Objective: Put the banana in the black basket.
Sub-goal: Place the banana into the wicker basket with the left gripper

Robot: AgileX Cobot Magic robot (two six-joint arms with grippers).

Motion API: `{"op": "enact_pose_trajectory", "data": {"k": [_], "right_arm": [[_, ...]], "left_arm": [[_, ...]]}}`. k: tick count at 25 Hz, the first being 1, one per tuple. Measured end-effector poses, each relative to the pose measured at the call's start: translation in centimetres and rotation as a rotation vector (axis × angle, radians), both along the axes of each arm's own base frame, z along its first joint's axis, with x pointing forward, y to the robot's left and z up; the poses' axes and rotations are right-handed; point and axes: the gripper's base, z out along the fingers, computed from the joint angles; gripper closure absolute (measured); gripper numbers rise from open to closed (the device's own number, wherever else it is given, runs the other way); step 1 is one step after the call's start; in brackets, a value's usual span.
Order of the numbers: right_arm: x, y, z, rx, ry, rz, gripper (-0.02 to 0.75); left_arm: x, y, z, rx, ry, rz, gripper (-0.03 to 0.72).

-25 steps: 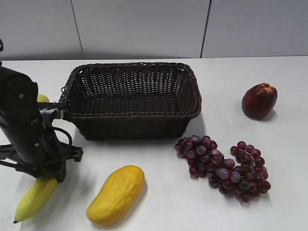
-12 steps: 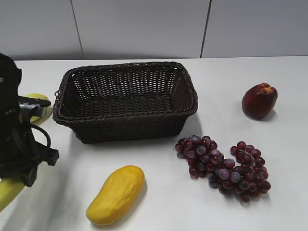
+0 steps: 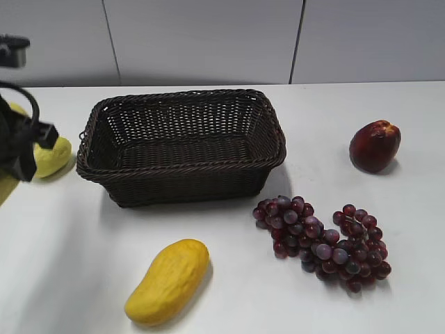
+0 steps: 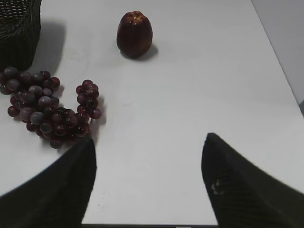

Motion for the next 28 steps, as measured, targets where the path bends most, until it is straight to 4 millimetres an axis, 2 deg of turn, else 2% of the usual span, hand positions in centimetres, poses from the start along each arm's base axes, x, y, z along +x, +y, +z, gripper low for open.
{"op": "enact_pose_trajectory", "data": {"k": [3,6,9,12,15,18,23,28], "right_arm": [[0.0,0.0,0.0,0.000,0.000,0.000,0.183],[0.0,0.0,0.0,0.000,0.000,0.000,0.183],[0.0,0.0,0.0,0.000,0.000,0.000,0.183],[0.0,0.0,0.0,0.000,0.000,0.000,0.183],[0.0,0.0,0.0,0.000,0.000,0.000,0.183],[0.0,0.0,0.0,0.000,0.000,0.000,0.183],[0.0,0.0,0.0,0.000,0.000,0.000,0.183],[0.0,0.0,0.0,0.000,0.000,0.000,0.183]], "left_arm": [[1.1,-0.5,3.2,-0.052,-0.109,-0.001,0.278],[2.2,-1.1,5.6,-0.115,-0.234,-0.011,0.278],[3.2,-1.9,7.0,-0.193,-0.377,-0.053,0.278],[4.1,-2.7,7.6,-0.256,-0.485,-0.104,0.278],[5.2,-3.9,7.1,-0.281,-0.553,-0.158,0.278],[6.5,-5.4,5.6,-0.283,-0.576,-0.213,0.278],[8.4,-7.9,2.3,-0.272,-0.587,-0.296,0.279],[9.8,-9.4,-1.5,-0.239,-0.544,-0.352,0.279]]}}
